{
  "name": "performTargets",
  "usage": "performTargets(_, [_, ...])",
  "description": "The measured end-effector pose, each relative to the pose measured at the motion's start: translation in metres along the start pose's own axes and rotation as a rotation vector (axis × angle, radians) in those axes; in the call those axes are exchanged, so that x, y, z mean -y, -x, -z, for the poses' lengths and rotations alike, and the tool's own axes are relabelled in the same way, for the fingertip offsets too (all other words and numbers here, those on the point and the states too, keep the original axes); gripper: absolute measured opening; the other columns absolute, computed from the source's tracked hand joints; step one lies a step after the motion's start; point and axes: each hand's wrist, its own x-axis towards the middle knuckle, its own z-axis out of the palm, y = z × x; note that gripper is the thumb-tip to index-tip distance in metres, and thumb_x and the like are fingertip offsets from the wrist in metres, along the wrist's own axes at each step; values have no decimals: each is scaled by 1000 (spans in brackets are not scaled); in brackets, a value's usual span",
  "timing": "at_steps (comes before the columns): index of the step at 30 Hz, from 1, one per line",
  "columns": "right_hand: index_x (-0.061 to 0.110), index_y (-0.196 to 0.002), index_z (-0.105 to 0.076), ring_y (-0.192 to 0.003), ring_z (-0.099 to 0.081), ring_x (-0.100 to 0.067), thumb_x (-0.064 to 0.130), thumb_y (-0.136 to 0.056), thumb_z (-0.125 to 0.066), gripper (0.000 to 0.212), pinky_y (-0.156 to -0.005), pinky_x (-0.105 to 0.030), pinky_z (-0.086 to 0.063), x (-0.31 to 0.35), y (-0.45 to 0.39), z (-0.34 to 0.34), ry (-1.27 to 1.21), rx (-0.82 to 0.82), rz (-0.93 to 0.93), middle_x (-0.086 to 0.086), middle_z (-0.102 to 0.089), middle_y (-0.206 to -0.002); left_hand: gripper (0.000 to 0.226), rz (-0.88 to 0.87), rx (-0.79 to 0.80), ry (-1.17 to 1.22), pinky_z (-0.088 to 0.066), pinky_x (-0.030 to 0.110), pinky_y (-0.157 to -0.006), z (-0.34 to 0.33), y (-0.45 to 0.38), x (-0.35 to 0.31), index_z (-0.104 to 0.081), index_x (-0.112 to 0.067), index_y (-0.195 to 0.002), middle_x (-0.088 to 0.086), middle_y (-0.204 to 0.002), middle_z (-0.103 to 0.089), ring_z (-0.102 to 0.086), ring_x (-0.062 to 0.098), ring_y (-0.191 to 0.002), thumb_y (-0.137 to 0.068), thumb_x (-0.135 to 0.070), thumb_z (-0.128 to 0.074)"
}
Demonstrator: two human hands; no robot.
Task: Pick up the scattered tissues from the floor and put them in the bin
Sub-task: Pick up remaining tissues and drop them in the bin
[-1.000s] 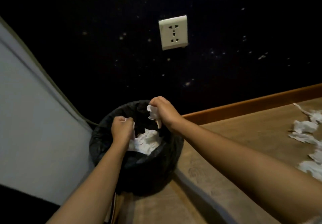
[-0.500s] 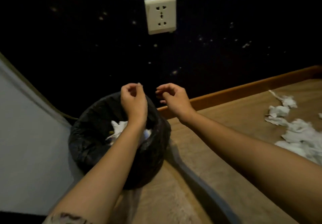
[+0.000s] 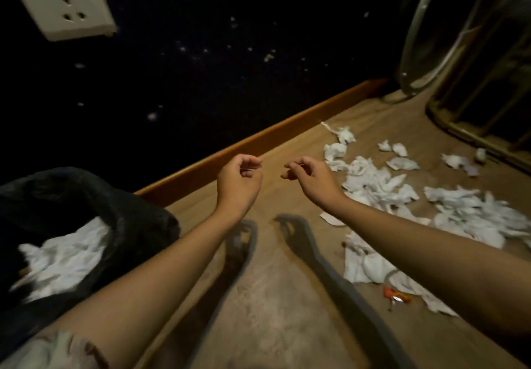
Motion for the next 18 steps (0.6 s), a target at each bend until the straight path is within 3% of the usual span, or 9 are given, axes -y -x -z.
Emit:
performTargets(3, [10,-93,-69,-90,-69,-19,22,-97,-54,20,-86,-39,-53,-34,21,48,129,67,-45,-6,-73,-89,13,-47,197,-136,-49,20,-66,-37,17,1,-65,-20,-90,-5,-86,-66,-61,8,-76,-86,-9,-60])
performTargets(6, [9,-92,-71,-80,-67,-17,21,-96,-58,19,-74,-39,-53,-66,43,103,259,116,-67,-9,-72,-89,10,-149,450,-274,-51,27,-71,-76,42,6,-67,-18,-91,-1,-90,-66,-62,13,-78,-85,-11,-62])
performTargets(9, [10,-87,-69,-82,-68,-13,15,-94,-59,13,-77,-35,-54,-104,73,147,212,32,-133,-7,-72,-87,11,-173,649,-325,-51,29,-77,-117,71,15,-66,-20,-94,0,-99,-63,-61,13,-84,-85,-15,-62])
performTargets(11, [12,-87,-69,-85,-67,-17,16,-94,-60,12,-80,-41,-54,-134,90,166,263,-32,-160,-4,-71,-87,17,-188,743,-362,-50,28,-81,-146,88,26,-65,-21,-100,1,-108,-60,-60,15,-92,-83,-19,-64])
performTargets(14, [15,-94,-69,-91,-63,-15,26,-92,-62,13,-82,-42,-53,-175,118,187,348,-92,-173,0,-68,-95,32,-227,779,-394,-42,26,-93,-191,110,38,-60,-23,-111,5,-125,-50,-51,23,-116,-80,-25,-67])
performTargets(16, [19,-101,-67,-101,-60,-18,42,-88,-64,26,-87,-42,-51,-197,137,196,425,-130,-144,0,-65,-105,44,-242,754,-418,-35,34,-109,-220,122,37,-54,-25,-123,9,-147,-34,-32,27,-137,-82,-32,-67])
performTargets(18, [25,-111,-63,-120,-51,-22,61,-82,-59,46,-101,-47,-42,-215,155,200,579,-110,-136,-1,-59,-124,55,-248,684,-425,-24,41,-118,-243,132,36,-48,-30,-132,4,-161,-14,-11,24,-148,-83,-43,-67])
